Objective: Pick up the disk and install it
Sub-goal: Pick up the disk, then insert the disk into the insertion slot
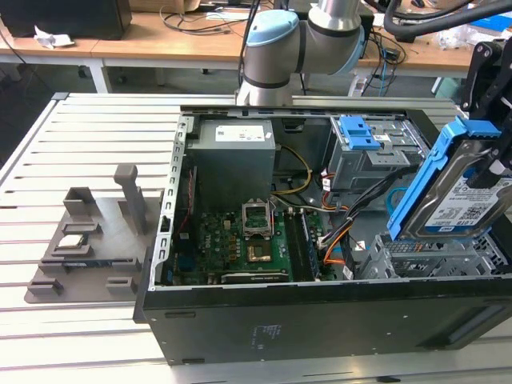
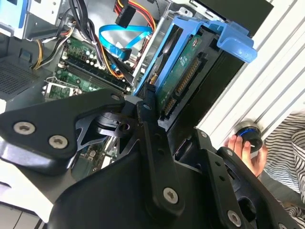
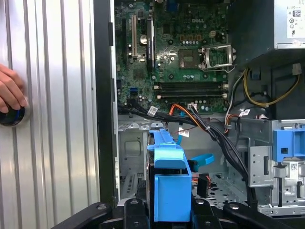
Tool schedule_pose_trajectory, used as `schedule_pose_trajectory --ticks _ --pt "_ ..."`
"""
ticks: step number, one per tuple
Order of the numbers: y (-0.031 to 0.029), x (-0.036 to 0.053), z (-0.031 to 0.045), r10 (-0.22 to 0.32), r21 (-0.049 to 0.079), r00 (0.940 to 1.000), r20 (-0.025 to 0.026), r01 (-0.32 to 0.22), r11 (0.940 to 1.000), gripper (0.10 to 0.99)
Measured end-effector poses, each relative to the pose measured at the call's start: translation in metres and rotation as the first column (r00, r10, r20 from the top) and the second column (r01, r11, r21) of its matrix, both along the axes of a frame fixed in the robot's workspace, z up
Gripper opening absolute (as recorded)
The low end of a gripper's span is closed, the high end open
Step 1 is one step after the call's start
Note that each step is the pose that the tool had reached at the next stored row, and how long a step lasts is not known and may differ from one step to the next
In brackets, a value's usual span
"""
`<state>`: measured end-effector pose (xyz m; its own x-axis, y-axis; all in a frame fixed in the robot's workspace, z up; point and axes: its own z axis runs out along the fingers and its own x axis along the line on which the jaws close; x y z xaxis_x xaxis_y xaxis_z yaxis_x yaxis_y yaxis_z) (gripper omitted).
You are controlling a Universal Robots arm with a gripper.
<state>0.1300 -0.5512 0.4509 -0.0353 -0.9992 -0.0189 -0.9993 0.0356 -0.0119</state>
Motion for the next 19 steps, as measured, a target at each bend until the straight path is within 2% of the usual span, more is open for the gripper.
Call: schedule_pose_trajectory --ticks 16,19 --pt "0.0 0.0007 -0.0019 0.0 -0.001 1.0 0.0 0.0 1.0 0.361" --pt "0.0008 0.0007 -0.0038 0.0 -0.012 1.0 0.0 0.0 0.9999 0.361"
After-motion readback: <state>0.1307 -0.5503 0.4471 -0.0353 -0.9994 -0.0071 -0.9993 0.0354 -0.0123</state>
